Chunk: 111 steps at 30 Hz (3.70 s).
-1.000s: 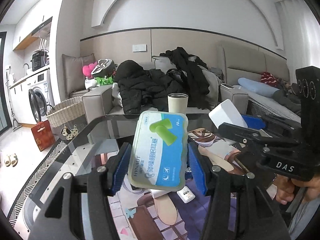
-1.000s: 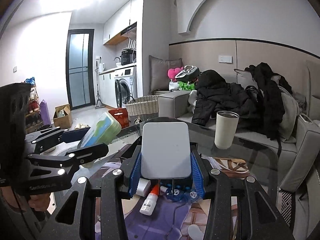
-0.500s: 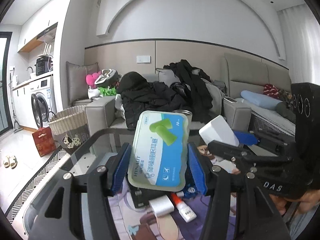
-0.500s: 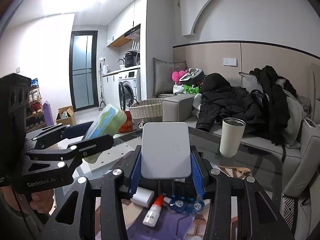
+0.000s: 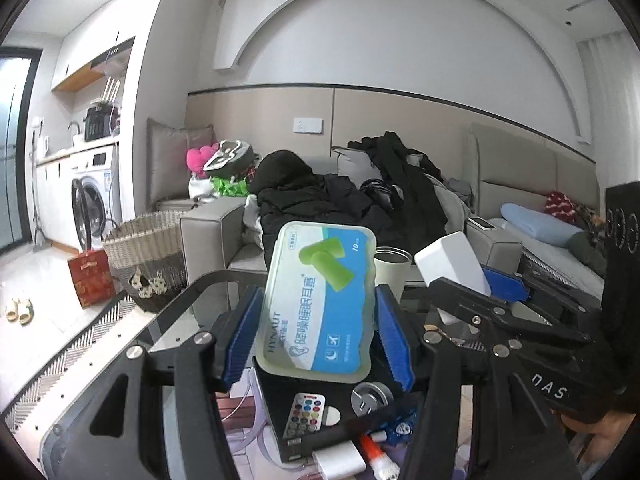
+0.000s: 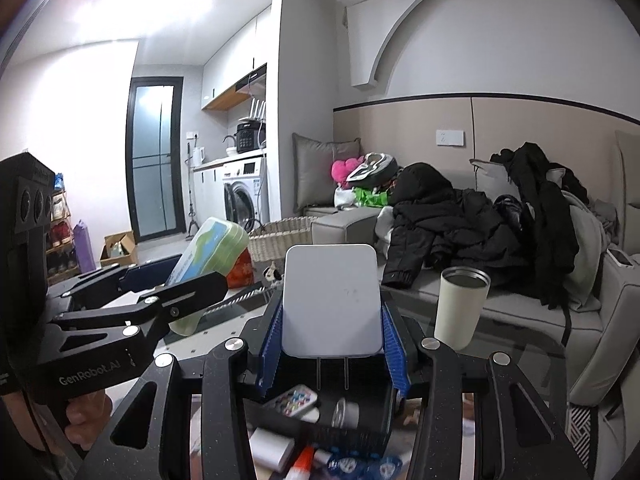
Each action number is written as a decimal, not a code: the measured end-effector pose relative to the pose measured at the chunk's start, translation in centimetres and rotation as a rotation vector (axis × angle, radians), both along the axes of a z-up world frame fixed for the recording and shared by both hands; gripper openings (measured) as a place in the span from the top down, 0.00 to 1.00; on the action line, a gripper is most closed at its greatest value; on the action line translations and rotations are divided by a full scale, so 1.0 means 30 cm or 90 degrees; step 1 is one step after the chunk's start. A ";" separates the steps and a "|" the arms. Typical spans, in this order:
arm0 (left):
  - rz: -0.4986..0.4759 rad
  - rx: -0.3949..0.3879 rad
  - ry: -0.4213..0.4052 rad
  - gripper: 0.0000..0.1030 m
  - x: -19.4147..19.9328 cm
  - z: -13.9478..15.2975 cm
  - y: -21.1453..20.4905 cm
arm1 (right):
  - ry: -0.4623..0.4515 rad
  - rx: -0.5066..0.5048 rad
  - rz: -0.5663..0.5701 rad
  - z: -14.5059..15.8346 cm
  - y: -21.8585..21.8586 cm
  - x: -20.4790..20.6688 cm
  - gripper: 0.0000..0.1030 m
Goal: Organize rigid objects
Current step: 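Lift the earplug case and charger and carry both over the black box, then lower the earplug case into the box and open the left tool while the right tool lowers the charger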
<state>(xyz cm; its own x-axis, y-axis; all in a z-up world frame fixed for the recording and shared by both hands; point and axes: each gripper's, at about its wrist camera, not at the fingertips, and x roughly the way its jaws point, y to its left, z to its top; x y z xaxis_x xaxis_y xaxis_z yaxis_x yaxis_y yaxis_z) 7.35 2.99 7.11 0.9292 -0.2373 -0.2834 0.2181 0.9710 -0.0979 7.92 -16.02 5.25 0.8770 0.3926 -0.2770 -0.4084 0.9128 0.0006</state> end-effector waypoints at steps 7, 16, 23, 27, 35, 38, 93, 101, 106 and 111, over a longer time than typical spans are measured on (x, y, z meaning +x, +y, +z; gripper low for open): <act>0.027 -0.015 0.015 0.46 0.076 -0.010 0.026 | -0.013 0.017 -0.028 0.027 0.018 0.088 0.57; 0.023 -0.016 0.026 0.46 0.076 -0.022 0.033 | -0.006 0.017 -0.034 0.027 0.029 0.111 0.57; 0.022 -0.005 0.037 0.46 0.079 -0.024 0.020 | 0.003 0.013 -0.039 0.019 0.028 0.120 0.57; 0.022 -0.002 0.046 0.46 0.105 -0.017 0.017 | 0.018 0.013 -0.043 0.007 0.026 0.139 0.57; 0.027 0.013 0.074 0.46 0.138 -0.055 0.011 | 0.041 -0.002 -0.045 -0.022 0.031 0.164 0.57; 0.026 0.017 0.083 0.46 0.145 -0.067 0.010 | 0.044 -0.013 -0.046 -0.033 0.037 0.167 0.57; -0.009 0.062 0.332 0.46 0.310 -0.329 -0.061 | 0.327 -0.094 -0.039 -0.334 0.072 0.348 0.57; -0.013 0.065 0.332 0.45 0.308 -0.332 -0.063 | 0.327 -0.109 -0.037 -0.336 0.079 0.346 0.56; -0.012 0.056 0.331 0.45 0.308 -0.333 -0.060 | 0.328 -0.104 -0.035 -0.334 0.079 0.351 0.56; -0.011 0.045 0.330 0.45 0.304 -0.331 -0.051 | 0.331 -0.097 -0.034 -0.331 0.076 0.352 0.54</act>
